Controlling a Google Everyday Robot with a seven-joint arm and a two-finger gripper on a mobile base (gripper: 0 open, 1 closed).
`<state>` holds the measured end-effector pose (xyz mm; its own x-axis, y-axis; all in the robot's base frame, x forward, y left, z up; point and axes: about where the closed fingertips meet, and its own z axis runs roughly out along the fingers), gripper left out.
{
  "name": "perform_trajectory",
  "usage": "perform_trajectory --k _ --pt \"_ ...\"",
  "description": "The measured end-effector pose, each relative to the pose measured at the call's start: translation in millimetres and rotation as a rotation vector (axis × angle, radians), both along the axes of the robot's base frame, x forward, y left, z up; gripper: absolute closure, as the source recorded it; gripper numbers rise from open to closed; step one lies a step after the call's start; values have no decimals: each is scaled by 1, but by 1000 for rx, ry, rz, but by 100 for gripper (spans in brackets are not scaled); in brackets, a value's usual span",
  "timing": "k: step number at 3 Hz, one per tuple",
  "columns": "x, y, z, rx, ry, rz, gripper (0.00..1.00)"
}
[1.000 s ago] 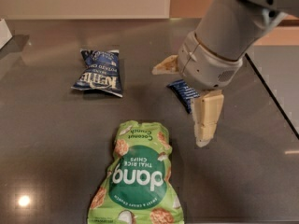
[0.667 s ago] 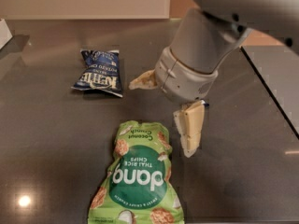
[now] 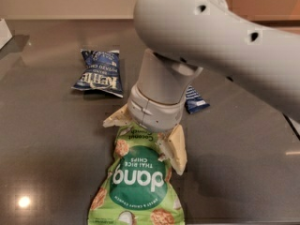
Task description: Pick green rice chip bag
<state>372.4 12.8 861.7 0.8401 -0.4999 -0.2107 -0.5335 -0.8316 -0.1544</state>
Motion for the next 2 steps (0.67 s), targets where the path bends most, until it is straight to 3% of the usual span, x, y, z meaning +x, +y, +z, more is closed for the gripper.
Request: perform_trajectory --k 1,2 --pt "-7 4 -18 -50 -19 96 18" --pt "-8 5 -21 -77 -25 138 41"
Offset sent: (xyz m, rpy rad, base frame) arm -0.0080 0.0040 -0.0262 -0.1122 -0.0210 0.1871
